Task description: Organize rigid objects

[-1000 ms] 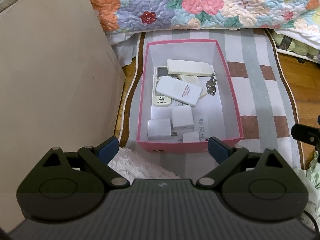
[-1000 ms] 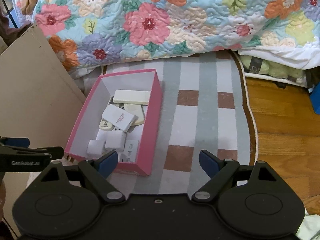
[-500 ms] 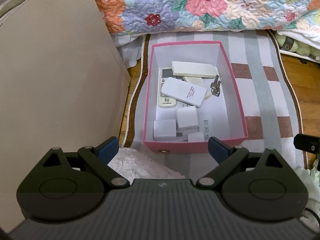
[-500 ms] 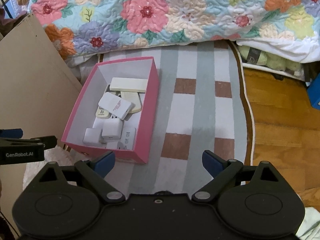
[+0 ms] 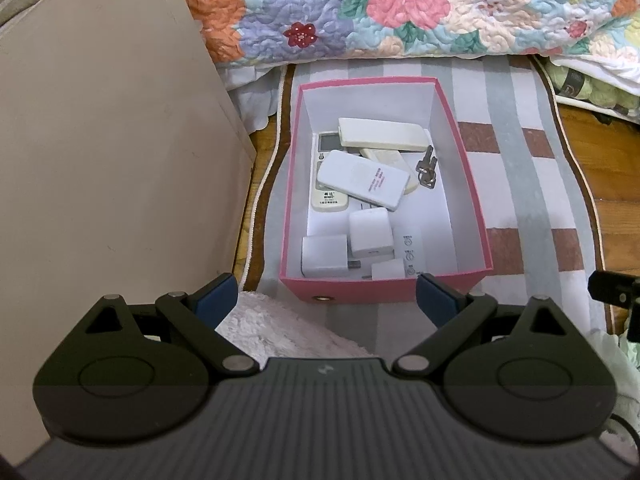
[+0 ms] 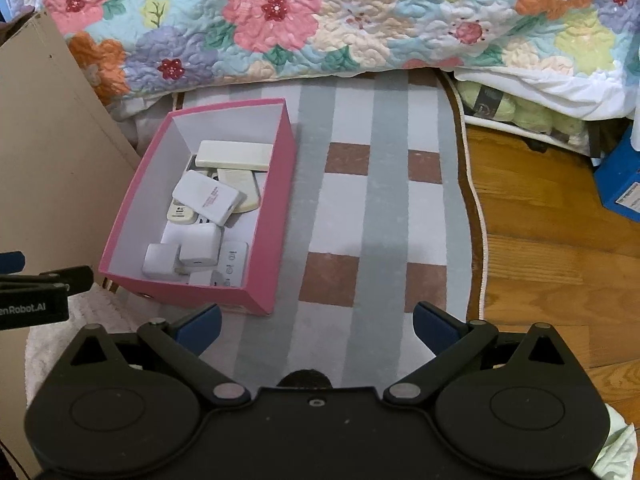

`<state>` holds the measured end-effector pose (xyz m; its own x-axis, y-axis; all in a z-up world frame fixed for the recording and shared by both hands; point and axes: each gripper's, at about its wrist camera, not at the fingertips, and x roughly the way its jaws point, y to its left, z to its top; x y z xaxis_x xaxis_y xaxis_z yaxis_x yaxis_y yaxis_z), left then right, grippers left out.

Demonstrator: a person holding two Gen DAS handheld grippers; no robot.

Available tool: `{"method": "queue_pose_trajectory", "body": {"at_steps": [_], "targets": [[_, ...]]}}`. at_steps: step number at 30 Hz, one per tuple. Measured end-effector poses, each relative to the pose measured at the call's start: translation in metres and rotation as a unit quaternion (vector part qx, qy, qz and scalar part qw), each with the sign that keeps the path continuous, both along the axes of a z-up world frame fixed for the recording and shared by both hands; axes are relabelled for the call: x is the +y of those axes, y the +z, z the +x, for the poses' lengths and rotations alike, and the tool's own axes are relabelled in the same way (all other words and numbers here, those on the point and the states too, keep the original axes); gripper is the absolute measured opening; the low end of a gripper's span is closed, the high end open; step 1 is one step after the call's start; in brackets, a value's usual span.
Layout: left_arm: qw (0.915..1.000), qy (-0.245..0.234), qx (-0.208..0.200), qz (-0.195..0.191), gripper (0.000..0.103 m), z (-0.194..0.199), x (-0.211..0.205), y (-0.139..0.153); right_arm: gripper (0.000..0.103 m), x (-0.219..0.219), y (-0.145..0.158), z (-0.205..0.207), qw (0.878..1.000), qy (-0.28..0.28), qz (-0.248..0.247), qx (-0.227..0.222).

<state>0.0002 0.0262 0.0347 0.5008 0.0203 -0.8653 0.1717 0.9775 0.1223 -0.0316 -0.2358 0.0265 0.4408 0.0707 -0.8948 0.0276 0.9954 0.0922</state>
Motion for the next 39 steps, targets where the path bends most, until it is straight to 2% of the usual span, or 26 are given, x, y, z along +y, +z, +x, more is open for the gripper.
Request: {"method": "queue_pose_trajectory", "body": {"at_steps": [4,15,39], "targets": [[1.0,-0.001,-0.001,0.0,0.097,0.0,0.001,0.002,0.103,0.002,-0.001,0.001,1.0,-0.002,-0.024,0.009],[1.0,-0.007,-0.004,0.0,0.097,0.001,0.0,0.0,0.103,0.0,-0.004,0.004,1.0,-0.009,-0.021,0.022],[0.9997,-0.004,0.023,-0.009,0.097,0.006,0.0,-0.012,0.103,0.002,-0.002,0.004,0.999,-0.007,-0.027,0.021]]}}
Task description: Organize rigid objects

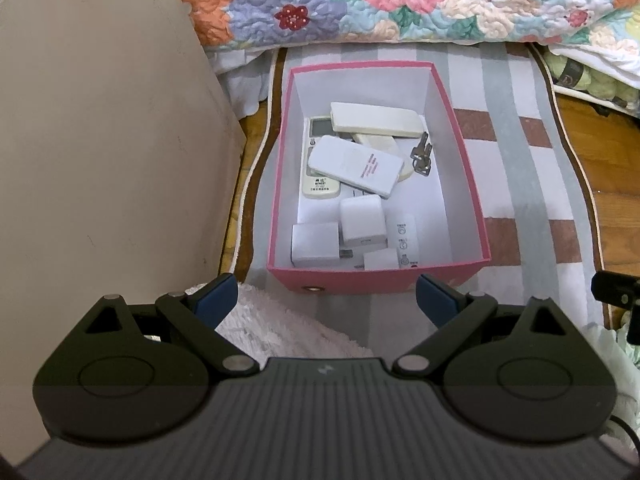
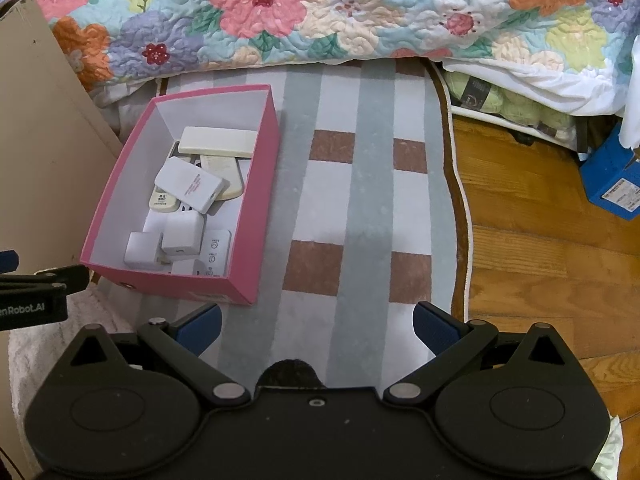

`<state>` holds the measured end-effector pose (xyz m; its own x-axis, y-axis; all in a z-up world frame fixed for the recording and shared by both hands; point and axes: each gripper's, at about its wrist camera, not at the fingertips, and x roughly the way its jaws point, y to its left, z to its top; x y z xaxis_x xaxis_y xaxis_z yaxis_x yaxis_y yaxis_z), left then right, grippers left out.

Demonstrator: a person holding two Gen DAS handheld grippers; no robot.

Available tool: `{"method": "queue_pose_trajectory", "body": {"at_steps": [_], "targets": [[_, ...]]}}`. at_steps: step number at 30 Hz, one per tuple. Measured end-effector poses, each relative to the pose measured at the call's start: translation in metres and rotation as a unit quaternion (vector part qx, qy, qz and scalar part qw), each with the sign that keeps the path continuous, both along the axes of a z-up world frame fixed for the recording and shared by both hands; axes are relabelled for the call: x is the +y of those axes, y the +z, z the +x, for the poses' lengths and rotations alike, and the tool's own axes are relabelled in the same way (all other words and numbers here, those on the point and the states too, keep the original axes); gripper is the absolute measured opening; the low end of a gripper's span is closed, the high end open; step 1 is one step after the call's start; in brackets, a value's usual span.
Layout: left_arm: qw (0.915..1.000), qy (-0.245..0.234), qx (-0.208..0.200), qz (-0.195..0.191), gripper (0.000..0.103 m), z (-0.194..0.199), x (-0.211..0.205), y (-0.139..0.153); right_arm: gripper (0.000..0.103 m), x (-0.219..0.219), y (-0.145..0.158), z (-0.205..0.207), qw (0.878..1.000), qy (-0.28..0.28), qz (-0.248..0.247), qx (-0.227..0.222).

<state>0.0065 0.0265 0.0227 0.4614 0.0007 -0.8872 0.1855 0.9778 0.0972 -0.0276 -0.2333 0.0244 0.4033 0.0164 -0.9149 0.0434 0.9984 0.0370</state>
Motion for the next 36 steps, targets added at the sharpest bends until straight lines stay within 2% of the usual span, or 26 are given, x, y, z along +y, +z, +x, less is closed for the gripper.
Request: {"method": "queue_pose_trajectory", "body": {"at_steps": [6,12,36], "targets": [[1.0,0.005,-0.002,0.002,0.097,0.0019,0.0029,-0.0005,0.103,0.0014,0.0001,0.0002,1.0,0.001,-0.005,0.002],[0.9994,0.001,-0.017,0.03,0.097,-0.0005,-0.001,-0.0013,0.103,0.0033,-0.0008,0.0012,1.0,0.001,-0.012,0.005],[0.9995,0.001,-0.011,0.03,0.097,-0.0005,-0.0005,-0.0045,0.103,0.0044,-0.0004,0.0014,1.0,0.007,-0.014,0.004]]}}
